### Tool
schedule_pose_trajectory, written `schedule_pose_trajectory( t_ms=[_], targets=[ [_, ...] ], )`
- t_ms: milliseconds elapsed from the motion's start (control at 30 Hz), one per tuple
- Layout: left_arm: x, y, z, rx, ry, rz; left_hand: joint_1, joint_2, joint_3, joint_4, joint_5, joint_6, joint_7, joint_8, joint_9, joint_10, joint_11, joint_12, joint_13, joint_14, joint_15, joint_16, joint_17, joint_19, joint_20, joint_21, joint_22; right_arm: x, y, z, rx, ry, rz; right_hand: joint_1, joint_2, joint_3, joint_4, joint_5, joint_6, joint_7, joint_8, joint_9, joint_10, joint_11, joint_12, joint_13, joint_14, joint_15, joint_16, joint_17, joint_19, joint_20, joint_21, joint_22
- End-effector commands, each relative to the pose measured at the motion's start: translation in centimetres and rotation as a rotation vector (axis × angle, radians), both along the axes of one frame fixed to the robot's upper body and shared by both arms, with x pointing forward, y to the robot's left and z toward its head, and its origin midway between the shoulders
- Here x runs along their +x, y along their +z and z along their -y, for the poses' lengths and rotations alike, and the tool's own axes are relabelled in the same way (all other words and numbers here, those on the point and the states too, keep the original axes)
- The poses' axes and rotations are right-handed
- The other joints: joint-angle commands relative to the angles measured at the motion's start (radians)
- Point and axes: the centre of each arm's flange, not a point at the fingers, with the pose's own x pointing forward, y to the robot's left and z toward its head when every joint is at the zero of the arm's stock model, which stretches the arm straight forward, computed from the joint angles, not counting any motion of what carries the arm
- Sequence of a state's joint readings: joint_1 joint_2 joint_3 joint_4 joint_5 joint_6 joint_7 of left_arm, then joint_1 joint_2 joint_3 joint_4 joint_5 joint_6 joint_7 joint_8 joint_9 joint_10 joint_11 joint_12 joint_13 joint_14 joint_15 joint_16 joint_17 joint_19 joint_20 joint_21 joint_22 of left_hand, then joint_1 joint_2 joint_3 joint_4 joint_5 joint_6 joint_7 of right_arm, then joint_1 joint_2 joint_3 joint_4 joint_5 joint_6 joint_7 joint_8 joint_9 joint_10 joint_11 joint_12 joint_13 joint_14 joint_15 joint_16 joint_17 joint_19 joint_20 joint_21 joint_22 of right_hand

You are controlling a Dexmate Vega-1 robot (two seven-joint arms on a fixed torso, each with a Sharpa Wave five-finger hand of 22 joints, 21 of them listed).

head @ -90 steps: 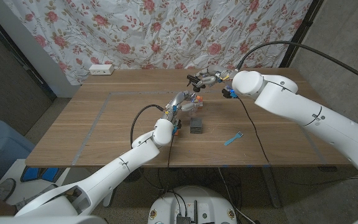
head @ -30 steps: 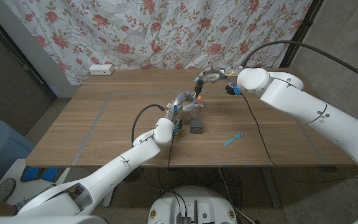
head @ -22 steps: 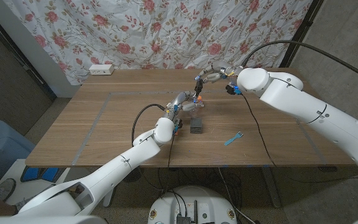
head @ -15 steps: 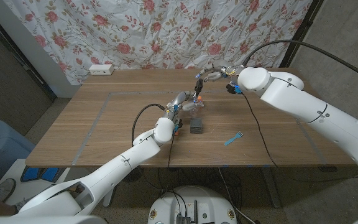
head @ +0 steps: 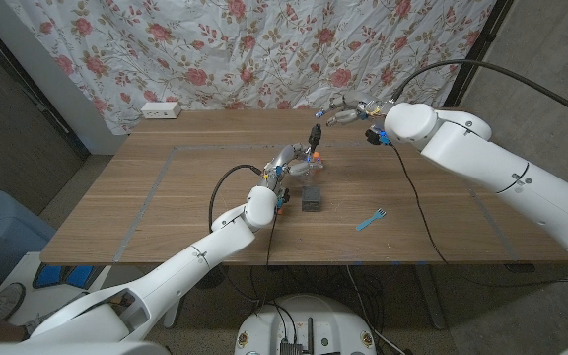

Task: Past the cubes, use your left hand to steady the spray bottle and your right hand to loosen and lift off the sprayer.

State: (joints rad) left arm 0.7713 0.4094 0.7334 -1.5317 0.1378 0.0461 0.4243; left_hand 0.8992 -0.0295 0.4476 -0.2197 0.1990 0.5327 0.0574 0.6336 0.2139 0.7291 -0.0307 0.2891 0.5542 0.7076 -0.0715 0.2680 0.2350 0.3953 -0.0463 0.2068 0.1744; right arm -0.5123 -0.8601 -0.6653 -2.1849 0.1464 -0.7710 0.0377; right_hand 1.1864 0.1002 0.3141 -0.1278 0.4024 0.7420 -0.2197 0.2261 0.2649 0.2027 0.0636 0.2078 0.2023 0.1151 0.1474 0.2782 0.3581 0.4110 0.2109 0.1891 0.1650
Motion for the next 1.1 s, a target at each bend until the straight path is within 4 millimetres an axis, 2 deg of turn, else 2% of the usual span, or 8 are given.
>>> schedule_pose_trajectory(
  t_ms=[33, 133, 467, 500, 700, 733, 933, 1100],
  targets=[
    [-0.2, 0.1, 0.1, -0.01, 0.004, 0.01, -0.135, 0.186, 0.055, 0.046, -0.006, 0.12, -0.051, 0.0, 0.003, 0.087, -0.084, 0.004, 0.001, 0.011, -0.094, 0.001, 0.002, 0.008, -0.035, 0.001, 0.005, -0.3, 0.6, 1.4, -0.017, -0.007, 0.018, -0.075, -0.004, -0.036, 0.021, -0.017, -0.028, 0.005, -0.016, -0.006, -0.001, 0.012, -0.001, 0.005, 0.002, 0.02, -0.006, -0.003, 0.018, 0.003, 0.005, 0.005],
    [-0.2, 0.1, 0.1, -0.012, 0.011, 0.008, -0.135, 0.186, 0.056, 0.046, -0.006, 0.12, -0.05, 0.0, 0.003, 0.089, -0.085, 0.004, 0.001, 0.01, -0.095, 0.001, 0.002, 0.009, -0.035, 0.001, 0.005, -0.1, 0.5, 1.5, -0.041, 0.004, 0.015, -0.148, -0.004, -0.065, 0.045, -0.035, -0.063, 0.029, -0.031, -0.011, -0.003, 0.024, -0.001, 0.005, 0.001, 0.024, -0.01, -0.007, 0.039, 0.002, 0.009, 0.006],
    [-0.2, 0.1, 0.1, -0.011, 0.015, 0.005, -0.136, 0.186, 0.058, 0.046, -0.006, 0.122, -0.052, -0.001, 0.003, 0.089, -0.085, 0.003, 0.002, 0.012, -0.093, 0.002, 0.002, 0.009, -0.036, 0.001, 0.005, 0.0, 0.1, 1.7, -0.053, 0.002, 0.041, -0.271, -0.014, -0.116, 0.084, -0.077, -0.093, 0.066, -0.031, -0.015, 0.01, 0.036, 0.004, 0.005, 0.017, 0.026, -0.01, -0.012, 0.077, 0.0, 0.014, 0.006],
    [-0.2, 0.1, 0.1, -0.009, 0.01, 0.007, -0.136, 0.187, 0.058, 0.047, -0.006, 0.121, -0.053, -0.001, 0.003, 0.089, -0.083, 0.003, 0.002, 0.011, -0.094, 0.001, 0.003, 0.009, -0.035, 0.001, 0.005, 0.0, 0.0, 1.7, -0.06, 0.0, 0.046, -0.299, -0.02, -0.128, 0.092, -0.087, -0.089, 0.079, -0.027, -0.016, 0.017, 0.05, 0.006, 0.005, 0.029, 0.039, -0.008, -0.013, 0.088, 0.001, 0.016, 0.007],
    [-0.2, 0.1, 0.2, -0.01, 0.015, 0.004, -0.137, 0.186, 0.058, 0.047, -0.006, 0.123, -0.052, -0.002, 0.004, 0.09, -0.083, 0.003, 0.003, 0.011, -0.094, 0.002, 0.003, 0.009, -0.035, 0.001, 0.005, -0.2, -0.3, 1.3, -0.084, -0.023, 0.071, -0.378, -0.038, -0.161, 0.112, -0.118, -0.105, 0.118, -0.028, -0.018, 0.026, 0.066, 0.008, 0.005, 0.046, 0.054, -0.006, -0.016, 0.108, 0.004, 0.015, 0.007],
    [-0.2, 0.1, 0.2, -0.008, 0.014, 0.004, -0.138, 0.187, 0.058, 0.048, -0.006, 0.123, -0.05, -0.002, 0.004, 0.089, -0.084, 0.003, 0.003, 0.011, -0.094, 0.002, 0.004, 0.009, -0.035, 0.001, 0.005, -0.2, -0.3, 1.2, -0.091, -0.025, 0.075, -0.417, -0.046, -0.177, 0.124, -0.131, -0.108, 0.135, -0.027, -0.019, 0.028, 0.072, 0.008, 0.005, 0.051, 0.06, -0.007, -0.017, 0.113, 0.004, 0.014, 0.007],
    [-0.1, 0.2, 0.2, -0.006, 0.007, 0.004, -0.139, 0.187, 0.059, 0.047, -0.006, 0.122, -0.051, -0.003, 0.004, 0.091, -0.081, 0.003, 0.003, 0.012, -0.094, 0.002, 0.003, 0.009, -0.035, 0.001, 0.005, -0.5, -0.5, 0.5, -0.137, -0.05, 0.083, -0.474, -0.06, -0.198, 0.132, -0.15, -0.125, 0.199, -0.029, -0.022, 0.029, 0.1, 0.006, 0.005, 0.065, 0.072, -0.009, -0.021, 0.124, 0.004, 0.011, 0.007],
    [0.0, 0.2, 0.2, -0.004, -0.002, 0.007, -0.14, 0.187, 0.06, 0.048, -0.006, 0.122, -0.051, -0.004, 0.004, 0.091, -0.082, 0.002, 0.003, 0.012, -0.094, 0.002, 0.003, 0.009, -0.035, 0.001, 0.005, -0.7, -0.6, 0.2, -0.142, -0.062, 0.086, -0.495, -0.066, -0.204, 0.133, -0.152, -0.136, 0.226, -0.03, -0.024, 0.031, 0.116, 0.006, 0.005, 0.073, 0.072, -0.009, -0.022, 0.125, 0.005, 0.009, 0.007]
  ],
)
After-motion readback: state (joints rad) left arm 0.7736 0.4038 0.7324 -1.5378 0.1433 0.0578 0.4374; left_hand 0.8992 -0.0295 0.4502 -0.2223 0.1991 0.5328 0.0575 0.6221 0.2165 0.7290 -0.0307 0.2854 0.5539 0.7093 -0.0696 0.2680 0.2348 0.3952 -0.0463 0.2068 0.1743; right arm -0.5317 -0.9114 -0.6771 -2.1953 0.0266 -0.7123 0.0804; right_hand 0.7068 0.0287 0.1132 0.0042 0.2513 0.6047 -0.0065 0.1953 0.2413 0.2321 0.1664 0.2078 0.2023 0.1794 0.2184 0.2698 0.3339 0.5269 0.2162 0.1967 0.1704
